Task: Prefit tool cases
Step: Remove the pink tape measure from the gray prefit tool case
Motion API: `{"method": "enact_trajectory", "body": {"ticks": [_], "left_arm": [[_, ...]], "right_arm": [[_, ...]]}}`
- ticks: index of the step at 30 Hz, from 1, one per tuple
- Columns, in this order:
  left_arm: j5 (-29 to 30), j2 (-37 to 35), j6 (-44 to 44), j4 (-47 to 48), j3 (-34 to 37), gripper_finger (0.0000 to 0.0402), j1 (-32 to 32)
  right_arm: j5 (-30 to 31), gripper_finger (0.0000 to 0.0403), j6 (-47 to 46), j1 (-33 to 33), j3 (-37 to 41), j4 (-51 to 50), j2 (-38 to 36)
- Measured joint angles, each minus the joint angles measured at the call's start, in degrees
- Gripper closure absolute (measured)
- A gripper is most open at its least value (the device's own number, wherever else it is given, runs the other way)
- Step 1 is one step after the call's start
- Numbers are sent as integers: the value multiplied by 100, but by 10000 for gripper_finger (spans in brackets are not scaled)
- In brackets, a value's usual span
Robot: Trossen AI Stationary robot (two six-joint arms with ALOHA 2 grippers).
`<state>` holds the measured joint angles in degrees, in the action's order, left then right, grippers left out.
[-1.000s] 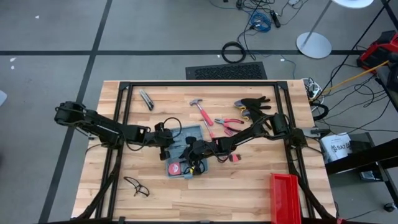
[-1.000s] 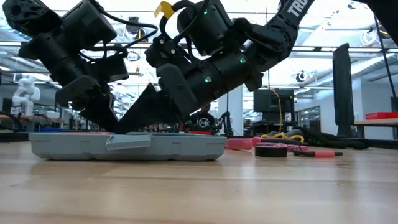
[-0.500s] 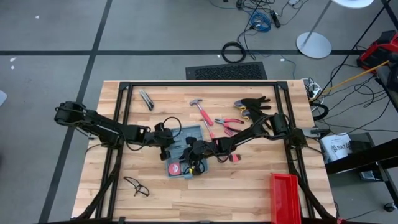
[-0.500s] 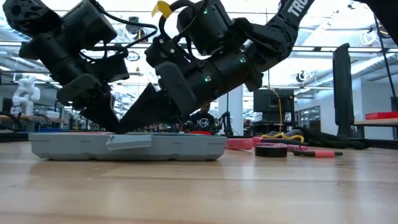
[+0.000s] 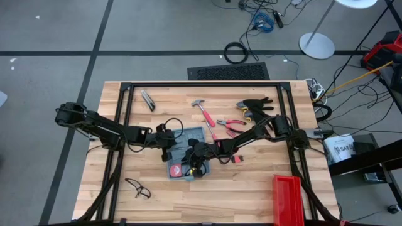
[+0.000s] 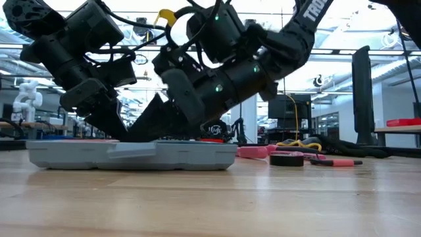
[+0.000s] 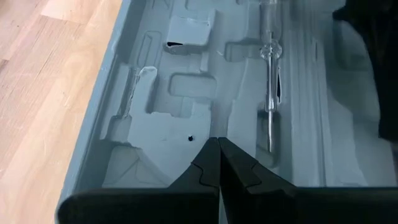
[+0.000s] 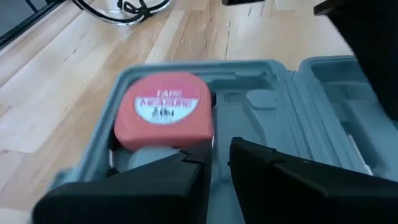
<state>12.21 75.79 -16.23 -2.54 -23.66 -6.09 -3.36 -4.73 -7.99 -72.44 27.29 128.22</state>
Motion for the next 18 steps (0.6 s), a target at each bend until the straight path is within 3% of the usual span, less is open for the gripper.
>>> {"method": "enact_trajectory", "body": {"ticks": [6,10,18], "left_arm": [[0,0,1,5,0,401,0],[2,0,3,4,0,401,0],[2,-1,9,27,11,401,0]], "right_arm": [[23,362,51,4,-190,356,372],[-15,397,240,9,-214,412,382],[-84,403,401,2,-191,682,173]]}}
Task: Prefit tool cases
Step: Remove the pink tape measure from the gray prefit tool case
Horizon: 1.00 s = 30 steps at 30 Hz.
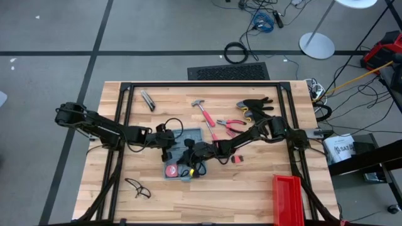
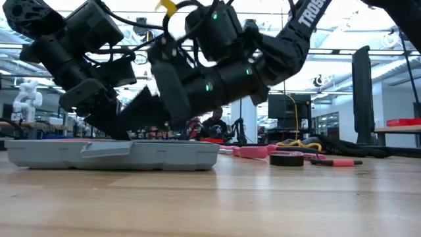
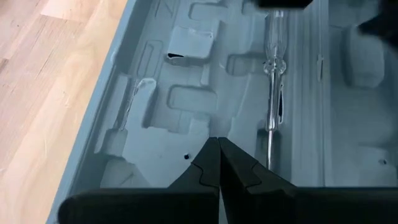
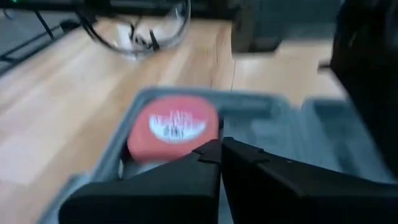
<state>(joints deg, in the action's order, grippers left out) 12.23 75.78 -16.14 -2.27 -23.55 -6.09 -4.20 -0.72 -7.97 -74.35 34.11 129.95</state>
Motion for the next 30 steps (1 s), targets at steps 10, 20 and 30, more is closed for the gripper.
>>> {"method": "enact_trajectory", "body": {"ticks": [10,20,30], "left_arm": [[0,-2,0,4,26,401,0],[0,-2,3,-21,31,401,0],[0,-2,-9,-25,31,401,0]], "right_arm": [[-46,403,107,-34,-9,-237,-205],[-1,341,158,-34,-6,-653,-197],[16,278,263,-23,-6,-579,-197]]}}
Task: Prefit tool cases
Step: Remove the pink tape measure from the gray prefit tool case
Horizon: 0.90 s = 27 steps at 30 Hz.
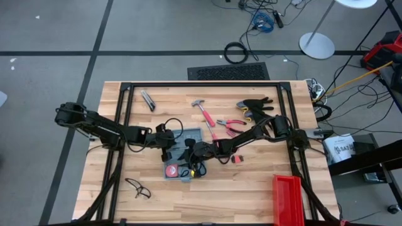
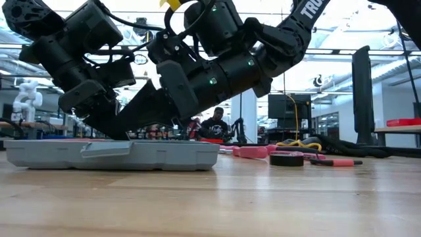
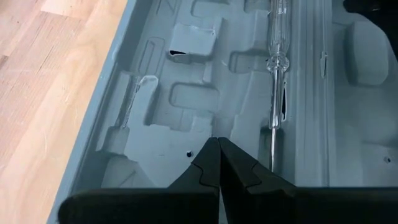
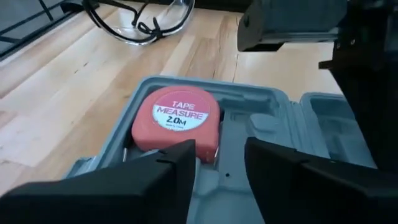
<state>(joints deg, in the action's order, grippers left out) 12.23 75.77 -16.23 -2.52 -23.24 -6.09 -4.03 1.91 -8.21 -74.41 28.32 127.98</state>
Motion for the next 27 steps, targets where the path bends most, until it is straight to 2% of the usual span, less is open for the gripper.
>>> {"method": "enact_trajectory", "body": {"ticks": [6,12,17,21,27], "left_arm": [[-4,0,-2,-9,1,401,0],[-8,0,0,-11,0,401,0],[5,0,-265,-3,2,401,0],[88,2,-290,-6,0,401,0],[186,2,-299,-7,2,401,0]], "right_arm": [[-161,285,134,-2,-7,-646,-46],[-435,289,-83,-11,-9,-807,-58],[-670,289,-65,4,-36,-1438,-501],[-686,289,-31,-3,-597,-2656,-685],[-694,289,91,-166,-1692,-4172,-321]]}}
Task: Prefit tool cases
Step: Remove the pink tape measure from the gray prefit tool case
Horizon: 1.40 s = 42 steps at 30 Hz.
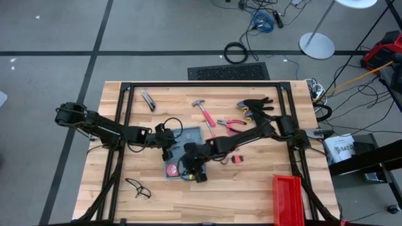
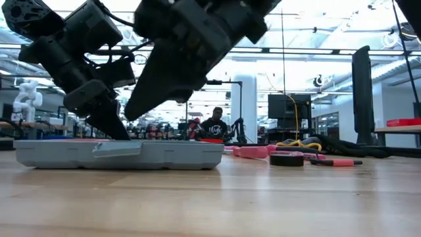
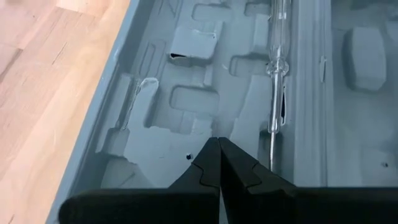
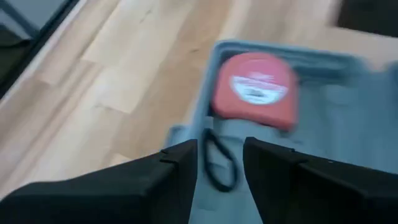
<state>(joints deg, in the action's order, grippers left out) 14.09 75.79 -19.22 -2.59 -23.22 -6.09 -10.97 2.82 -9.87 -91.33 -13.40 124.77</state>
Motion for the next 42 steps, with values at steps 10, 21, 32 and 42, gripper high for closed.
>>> {"method": "enact_trajectory", "body": {"ticks": [10,21,32,42], "left_arm": [[-1,0,-2,18,2,401,0],[-9,0,-11,3,2,401,0],[-37,0,-7,-6,2,401,-7],[-22,0,2,27,0,401,-4]], "right_arm": [[59,289,-77,-4,-833,-868,646],[267,304,-197,0,-872,-935,848],[512,397,128,-122,-874,-731,1169],[666,402,323,-155,-807,-762,714]]}}
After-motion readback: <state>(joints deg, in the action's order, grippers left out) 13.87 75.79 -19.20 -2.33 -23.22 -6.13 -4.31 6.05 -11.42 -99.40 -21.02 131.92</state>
